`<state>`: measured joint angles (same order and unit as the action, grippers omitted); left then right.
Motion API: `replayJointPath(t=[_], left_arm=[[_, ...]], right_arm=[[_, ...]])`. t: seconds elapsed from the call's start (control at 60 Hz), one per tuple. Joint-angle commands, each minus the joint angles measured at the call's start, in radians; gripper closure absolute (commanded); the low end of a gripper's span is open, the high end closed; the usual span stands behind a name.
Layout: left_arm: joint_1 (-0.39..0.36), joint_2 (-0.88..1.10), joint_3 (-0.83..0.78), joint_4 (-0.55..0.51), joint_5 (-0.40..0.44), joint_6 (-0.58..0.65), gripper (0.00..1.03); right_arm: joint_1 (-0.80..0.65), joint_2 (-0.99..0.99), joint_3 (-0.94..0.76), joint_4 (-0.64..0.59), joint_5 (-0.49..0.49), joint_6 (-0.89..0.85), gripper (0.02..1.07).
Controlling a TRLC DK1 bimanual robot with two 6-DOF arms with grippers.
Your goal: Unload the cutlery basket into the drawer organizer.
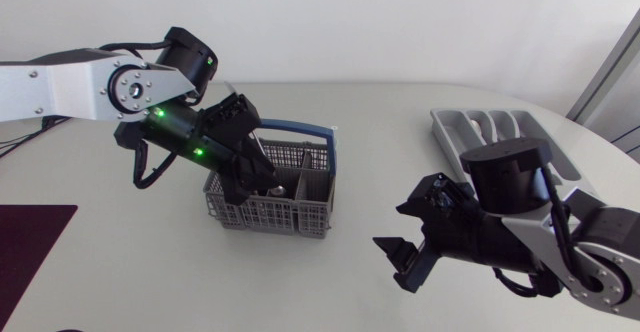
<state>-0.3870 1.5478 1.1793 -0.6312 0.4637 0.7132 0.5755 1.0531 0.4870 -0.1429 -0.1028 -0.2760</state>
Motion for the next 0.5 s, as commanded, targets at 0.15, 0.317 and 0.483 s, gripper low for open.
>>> replayJointPath(t=[0.15, 0.317, 0.483], left_arm=[[-0.004, 0.018, -0.021, -0.021, 0.007, 0.065, 0.58], [-0.016, 0.018, -0.041, -0.019, 0.004, 0.069, 0.58], [-0.024, 0.017, -0.07, -0.005, -0.005, 0.071, 0.58]], right_arm=[[0.006, 0.024, -0.025, 0.025, 0.009, 0.008, 0.2], [0.006, 0.022, -0.028, 0.026, 0.009, 0.006, 0.2], [0.006, 0.019, -0.03, 0.025, 0.009, 0.006, 0.2]])
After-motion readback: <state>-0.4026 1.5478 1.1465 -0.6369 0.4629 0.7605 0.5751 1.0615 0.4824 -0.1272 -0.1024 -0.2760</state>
